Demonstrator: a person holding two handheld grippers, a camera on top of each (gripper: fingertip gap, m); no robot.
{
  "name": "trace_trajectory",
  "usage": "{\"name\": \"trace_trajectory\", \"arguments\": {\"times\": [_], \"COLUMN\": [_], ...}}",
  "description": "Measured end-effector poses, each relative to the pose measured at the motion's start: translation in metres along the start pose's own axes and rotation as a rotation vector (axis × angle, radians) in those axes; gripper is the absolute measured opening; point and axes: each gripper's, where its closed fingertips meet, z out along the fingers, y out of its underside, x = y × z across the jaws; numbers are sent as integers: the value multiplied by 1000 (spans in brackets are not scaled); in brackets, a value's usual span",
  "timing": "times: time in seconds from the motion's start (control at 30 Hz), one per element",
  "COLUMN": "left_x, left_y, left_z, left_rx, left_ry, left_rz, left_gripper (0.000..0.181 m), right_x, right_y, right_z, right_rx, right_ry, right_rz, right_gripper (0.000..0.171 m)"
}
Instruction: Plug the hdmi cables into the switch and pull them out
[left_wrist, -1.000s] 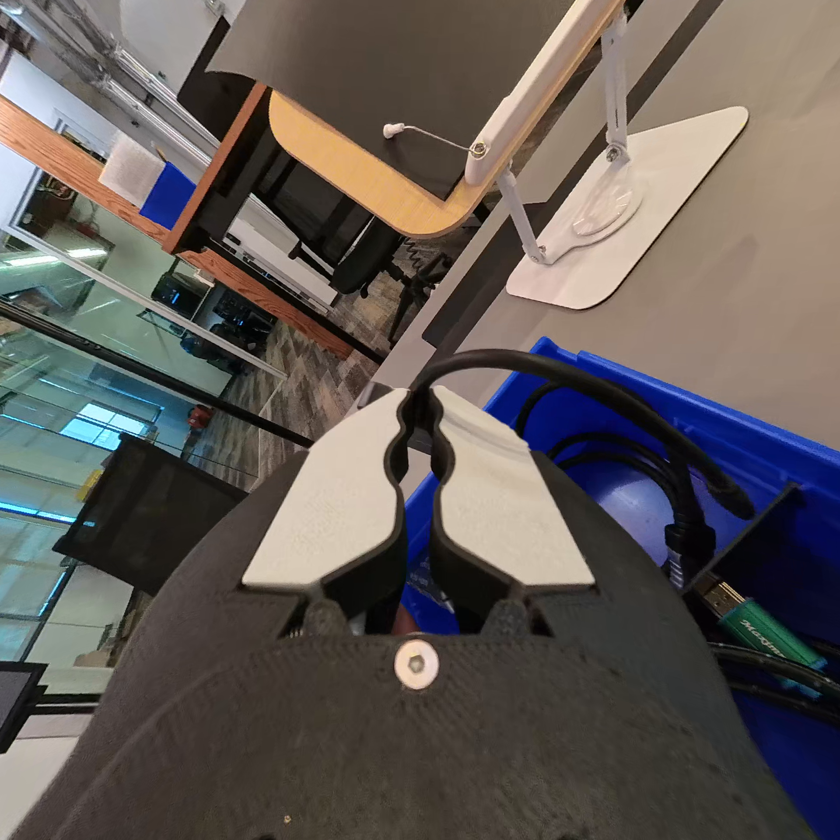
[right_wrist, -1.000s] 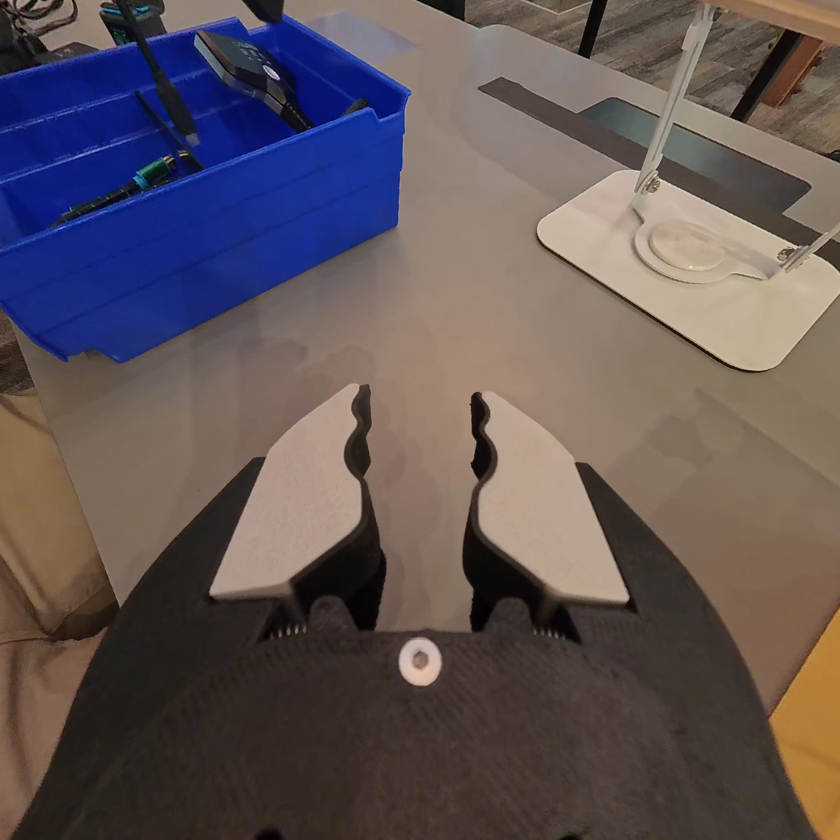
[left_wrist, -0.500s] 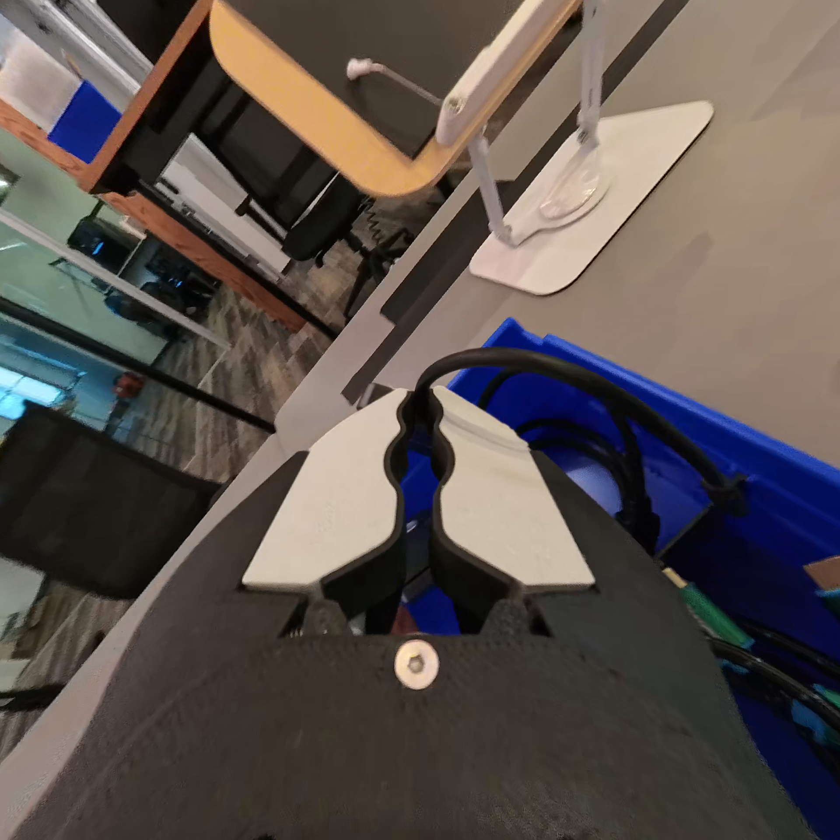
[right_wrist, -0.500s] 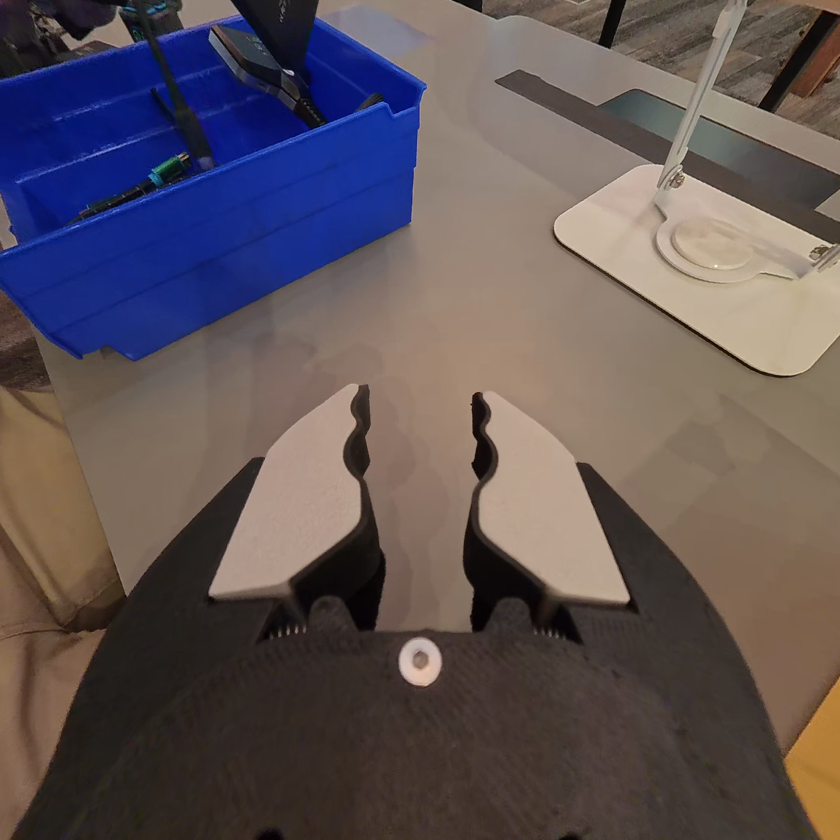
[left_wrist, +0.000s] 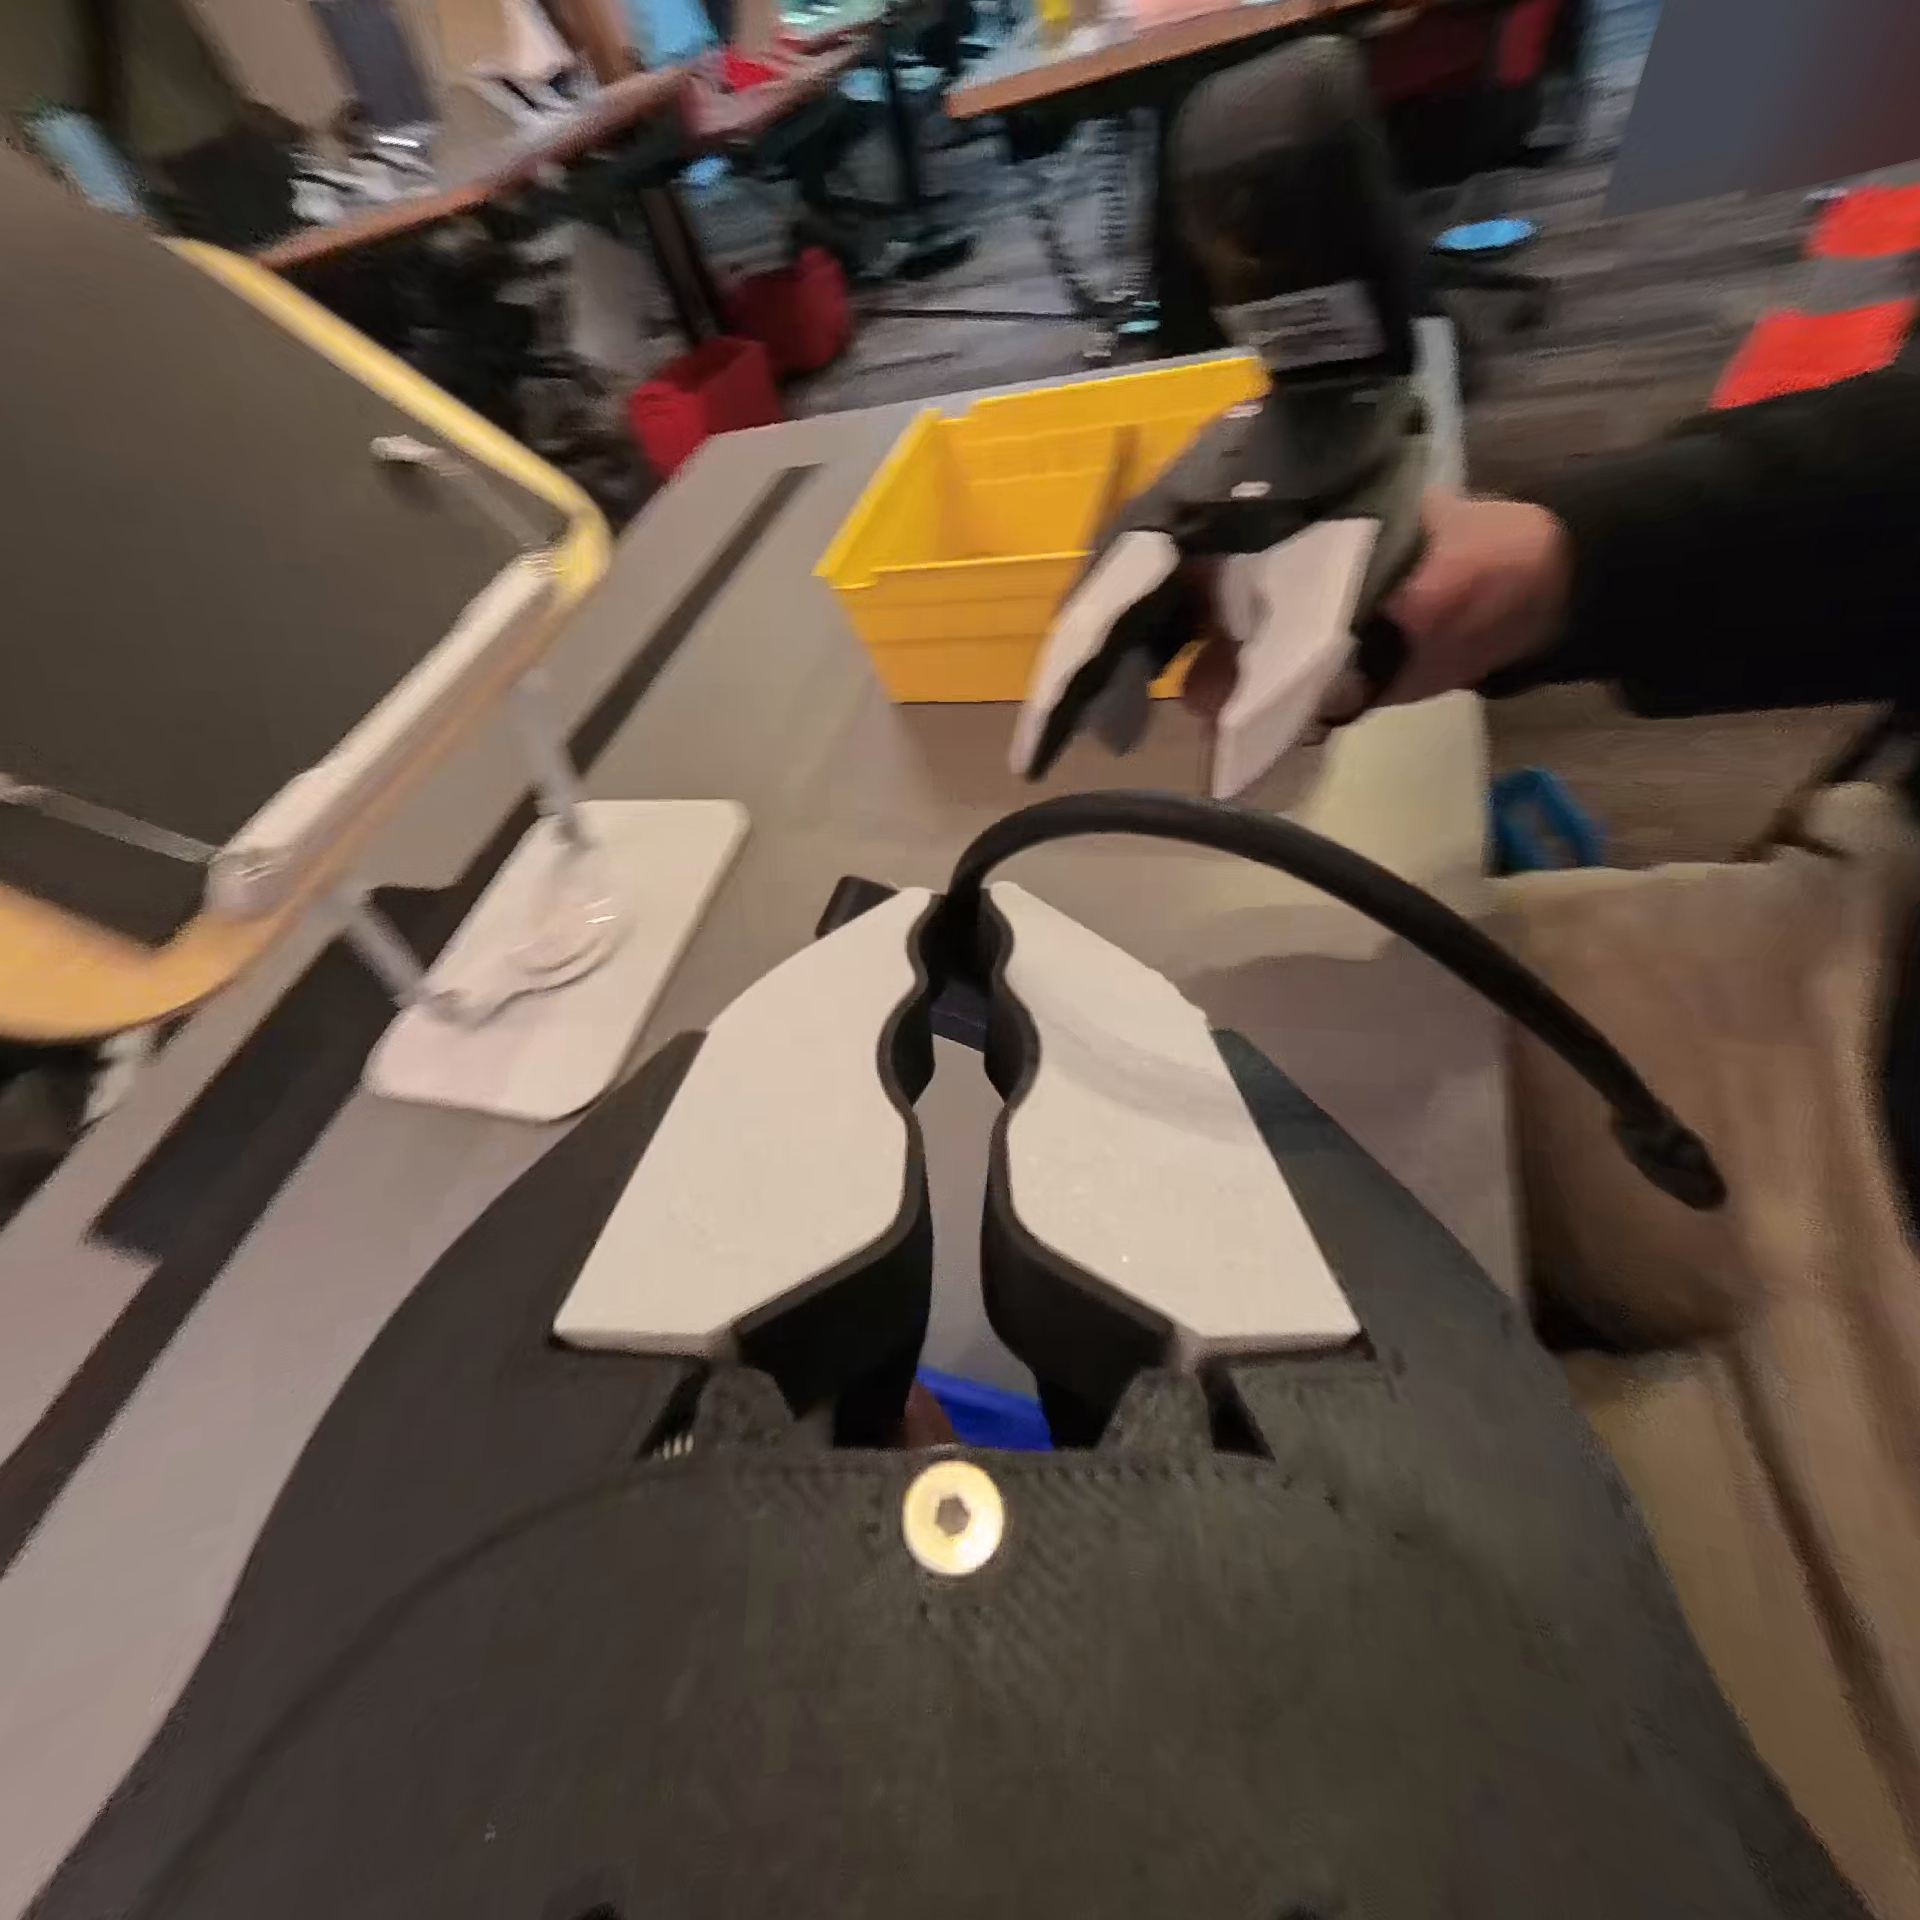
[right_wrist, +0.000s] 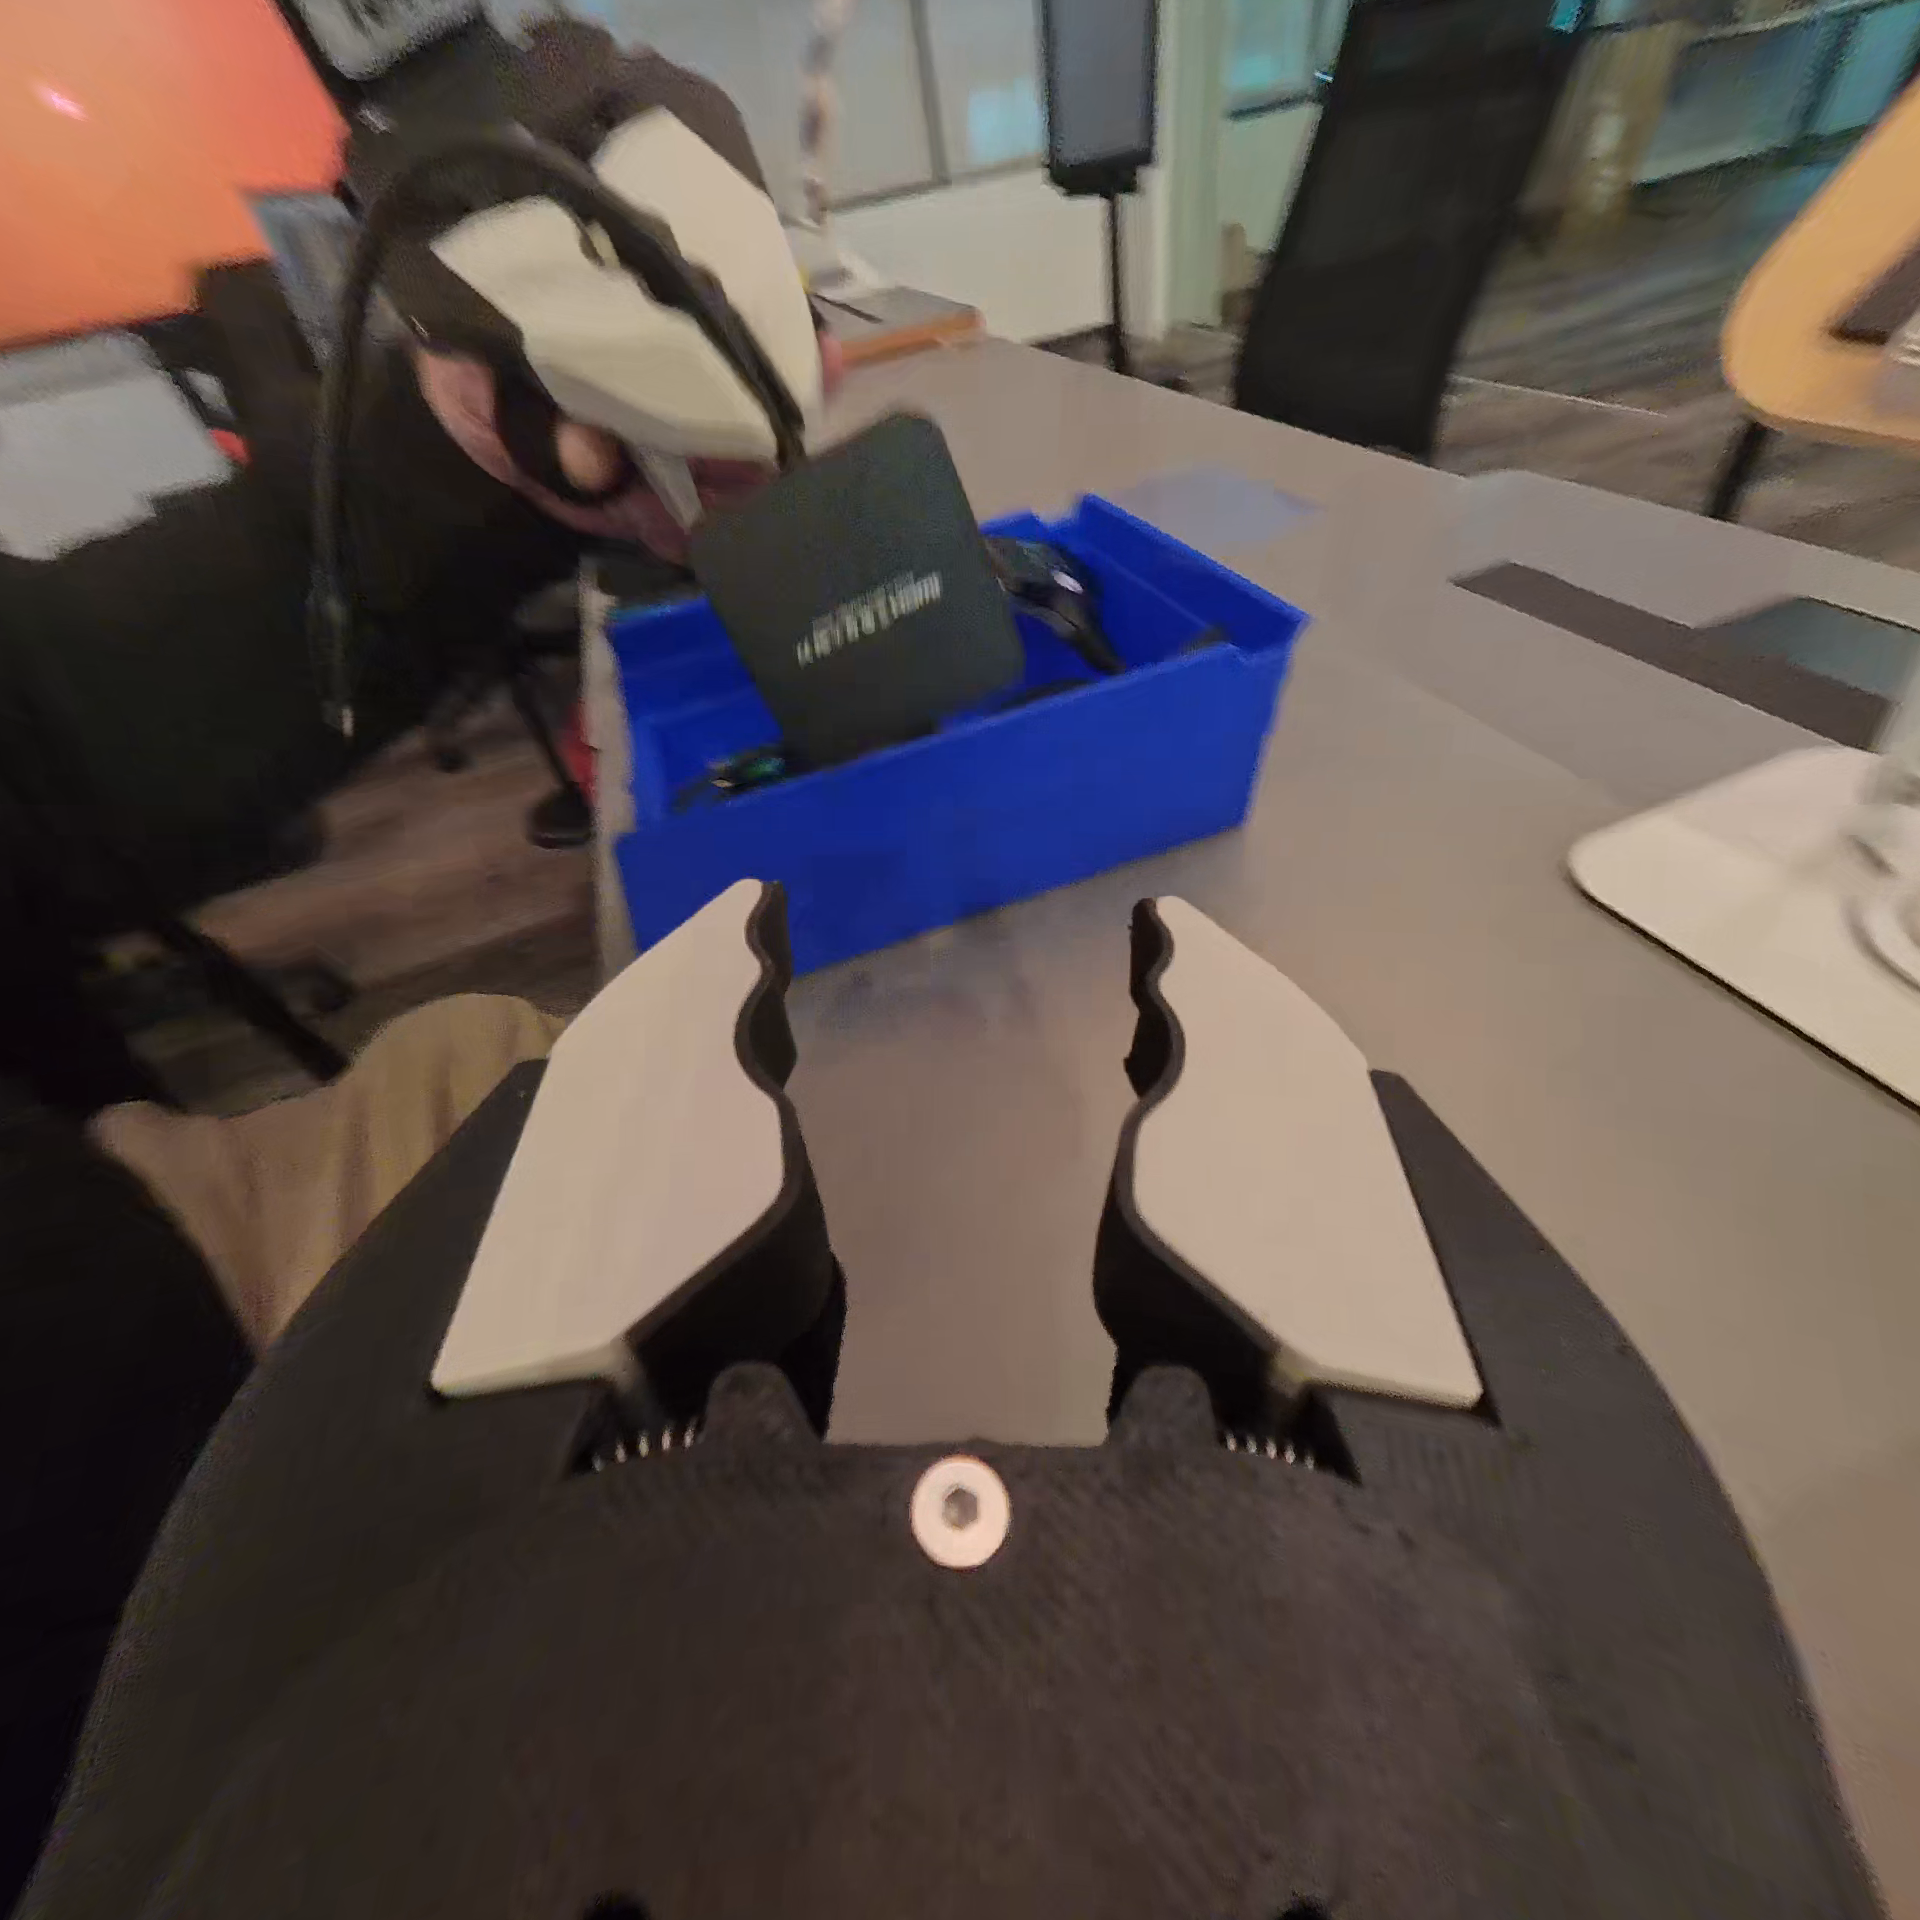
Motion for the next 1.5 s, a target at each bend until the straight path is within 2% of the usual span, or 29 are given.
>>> {"name": "trace_trajectory", "arguments": {"times": [0.03, 0.13, 0.23, 0.33, 0.43, 0.53, 0.67, 0.73, 0.8, 0.93, 1.03, 1.1, 1.2, 1.23, 1.33, 1.47, 1.5], "left_x": [14, 54, 78, 91, 90, 79, 80, 78, 79, 71, 55, 41, 34, 35, 45, 51, 51], "left_y": [-5, -21, -32, -41, -56, -65, -69, -67, -67, -69, -64, -57, -43, -41, -39, -35, -34], "left_z": [4, 13, 22, 27, 24, 23, 24, 29, 35, 39, 41, 40, 45, 47, 58, 69, 69], "left_rx": [12, 61, 104, 154, 231, 268, 291, 275, 279, 316, 280, 252, 170, 162, 161, 186, 188], "left_ry": [62, 247, 353, 433, 462, 429, 431, 408, 400, 356, 228, 146, 112, 110, 152, 163, 170], "left_rz": [4, -2, -36, -109, -197, -280, -307, -327, -363, -397, -354, -346, -387, -385, -439, -511, -524], "left_gripper": [4, 4, 4, 4, 4, 4, 3, 4, 3, 4, 24, 31, 49, 49, 48, 13, 15], "right_x": [-8, -35, -68, -91, -98, -96, -96, -99, -99, -91, -78, -64, -47, -43, -42, -31, -31], "right_y": [-4, -9, -14, -11, -22, -36, -40, -42, -42, -45, -52, -55, -57, -55, -50, -48, -47], "right_z": [1, 3, 3, 2, -8, -19, -21, -22, -20, -22, -25, -26, -28, -27, -23, -20, -19], "right_rx": [16, 42, 67, 51, 124, 205, 233, 241, 236, 251, 314, 362, 412, 396, 344, 351, 335], "right_ry": [-49, -238, -491, -674, -814, -876, -884, -904, -898, -831, -778, -712, -588, -547, -461, -355, -348], "right_rz": [9, 81, 228, 317, 409, 454, 471, 482, 477, 438, 475, 503, 483, 459, 374, 361, 344], "right_gripper": [63, 65, 64, 45, 17, 14, 14, 21, 14, 13, 13, 13, 13, 13, 13, 13, 14]}}
